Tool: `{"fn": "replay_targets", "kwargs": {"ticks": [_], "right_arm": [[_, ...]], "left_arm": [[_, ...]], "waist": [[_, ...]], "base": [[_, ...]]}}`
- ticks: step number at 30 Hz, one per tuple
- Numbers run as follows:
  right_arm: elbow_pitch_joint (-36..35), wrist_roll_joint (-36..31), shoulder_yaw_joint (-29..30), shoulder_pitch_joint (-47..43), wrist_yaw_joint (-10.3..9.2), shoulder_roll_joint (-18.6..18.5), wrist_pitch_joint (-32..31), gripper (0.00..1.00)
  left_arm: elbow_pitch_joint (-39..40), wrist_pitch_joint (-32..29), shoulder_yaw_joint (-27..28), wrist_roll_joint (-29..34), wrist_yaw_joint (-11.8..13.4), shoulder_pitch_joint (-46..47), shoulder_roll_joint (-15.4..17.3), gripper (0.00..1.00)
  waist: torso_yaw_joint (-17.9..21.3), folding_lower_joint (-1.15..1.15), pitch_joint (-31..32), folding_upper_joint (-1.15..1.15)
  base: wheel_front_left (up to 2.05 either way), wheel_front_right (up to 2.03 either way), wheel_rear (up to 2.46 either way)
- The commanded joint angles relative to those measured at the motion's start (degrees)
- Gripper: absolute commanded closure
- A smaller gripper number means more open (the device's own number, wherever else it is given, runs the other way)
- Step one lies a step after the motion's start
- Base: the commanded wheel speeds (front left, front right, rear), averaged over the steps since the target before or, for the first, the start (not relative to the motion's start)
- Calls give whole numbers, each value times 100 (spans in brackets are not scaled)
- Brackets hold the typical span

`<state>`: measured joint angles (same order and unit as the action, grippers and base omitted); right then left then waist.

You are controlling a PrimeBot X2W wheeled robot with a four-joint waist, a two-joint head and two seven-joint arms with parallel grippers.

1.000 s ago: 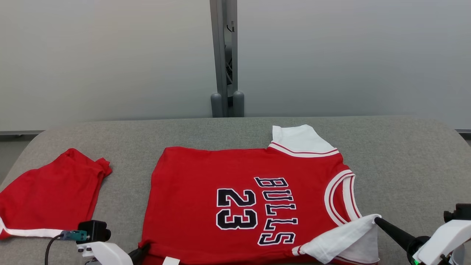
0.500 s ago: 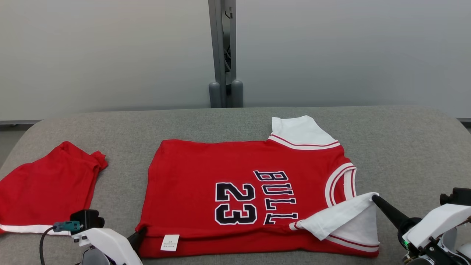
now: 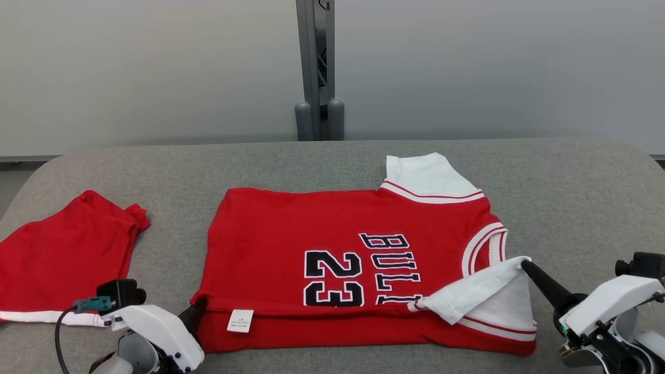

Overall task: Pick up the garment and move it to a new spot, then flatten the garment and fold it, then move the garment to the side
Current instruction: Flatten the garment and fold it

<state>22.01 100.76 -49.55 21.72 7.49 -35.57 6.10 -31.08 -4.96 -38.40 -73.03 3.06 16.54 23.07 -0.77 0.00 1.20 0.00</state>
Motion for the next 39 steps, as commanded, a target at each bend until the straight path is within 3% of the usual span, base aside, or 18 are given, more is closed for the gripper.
{"fn": "replay_targets", "kwargs": {"ticks": [1, 27, 28, 29, 30, 39], "right_arm": [[35, -19, 17, 84, 0, 30, 29, 100], [666, -392, 206, 738, 0, 397, -147, 100], [713, -341, 209, 721, 0, 422, -201, 96], [732, -337, 188, 712, 0, 444, -275, 24], [749, -337, 179, 710, 0, 461, -290, 0], [828, -304, 244, 501, 0, 524, -324, 0]], "left_arm": [[-30, 59, -3, 93, -45, 124, 20, 100], [-1028, 488, -99, 382, -306, 812, -440, 100], [-1072, 472, -106, 372, -320, 827, -465, 87], [-1116, 469, -117, 384, -327, 848, -477, 52], [-1153, 482, -137, 414, -322, 866, -486, 0], [-1471, 765, -170, 510, -350, 842, -559, 0]], "waist": [[5, 0, -36, 0], [-23, 0, -696, 0], [-27, 0, -698, 0], [-32, 0, -694, 0], [-37, 0, -684, 0], [-96, 0, -390, 0]], "base": [[0, 0, 0], [0, 0, 0], [0, 0, 0], [0, 0, 0], [0, 0, 0], [0, 0, 0]]}}
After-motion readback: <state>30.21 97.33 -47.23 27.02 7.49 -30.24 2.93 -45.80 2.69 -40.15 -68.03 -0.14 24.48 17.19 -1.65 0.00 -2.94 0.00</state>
